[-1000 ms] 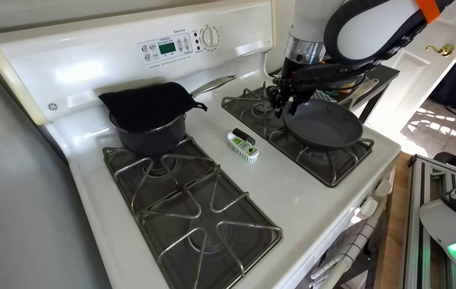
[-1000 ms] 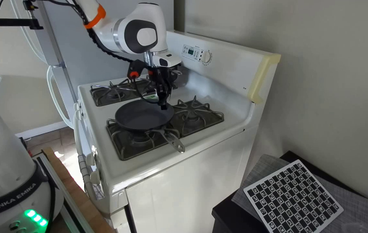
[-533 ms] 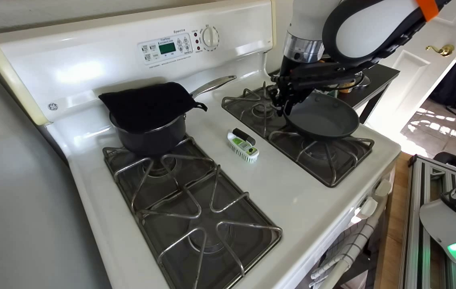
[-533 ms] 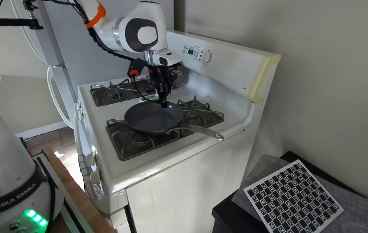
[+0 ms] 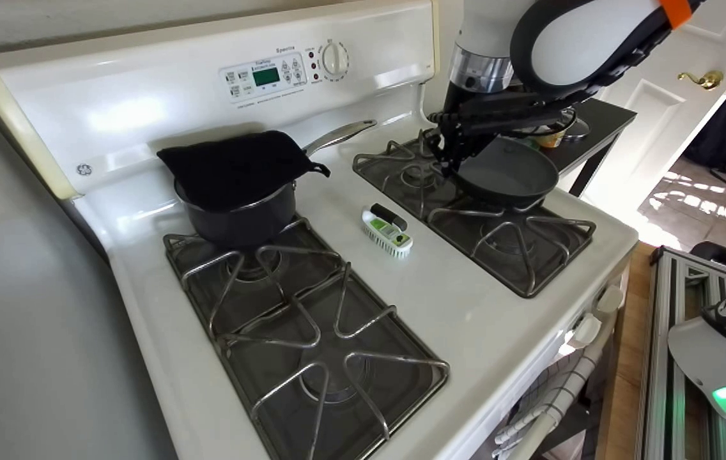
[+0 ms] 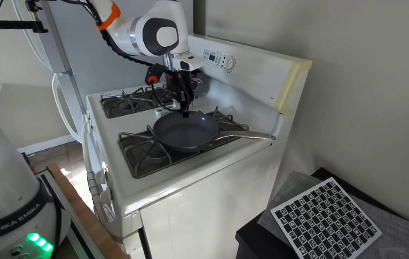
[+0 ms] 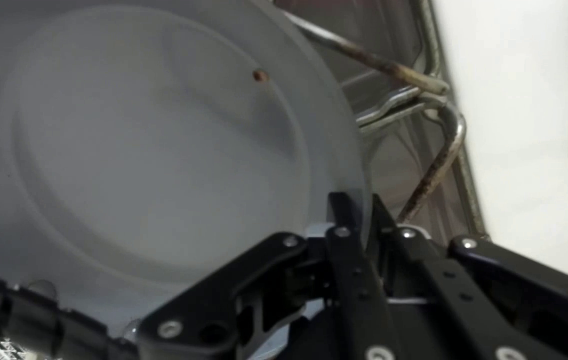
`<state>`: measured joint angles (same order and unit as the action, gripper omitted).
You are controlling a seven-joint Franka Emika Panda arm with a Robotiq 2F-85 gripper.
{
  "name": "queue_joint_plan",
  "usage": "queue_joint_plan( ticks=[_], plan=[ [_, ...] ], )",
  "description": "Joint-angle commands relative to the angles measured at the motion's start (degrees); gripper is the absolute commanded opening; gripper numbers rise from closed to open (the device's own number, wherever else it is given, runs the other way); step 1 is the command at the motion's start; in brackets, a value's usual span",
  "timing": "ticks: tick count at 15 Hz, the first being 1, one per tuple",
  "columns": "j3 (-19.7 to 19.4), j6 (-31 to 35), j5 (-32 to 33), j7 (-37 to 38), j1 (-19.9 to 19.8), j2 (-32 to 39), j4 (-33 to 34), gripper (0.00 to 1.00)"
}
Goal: Move the pan forward and use the brush in the middle of the plates to brush the inside of the pan
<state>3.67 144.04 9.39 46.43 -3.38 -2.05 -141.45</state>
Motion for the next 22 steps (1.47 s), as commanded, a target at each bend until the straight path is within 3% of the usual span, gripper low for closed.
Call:
queue_joint_plan(
  ticks=[1,22],
  plan=[
    [-1.1,-0.1,1.9,2.2,0.9,1.5,1.6,0.0],
    [-3.2,1.1,10.1,6.7,5.2,10.5,10.1,0.0]
  ],
)
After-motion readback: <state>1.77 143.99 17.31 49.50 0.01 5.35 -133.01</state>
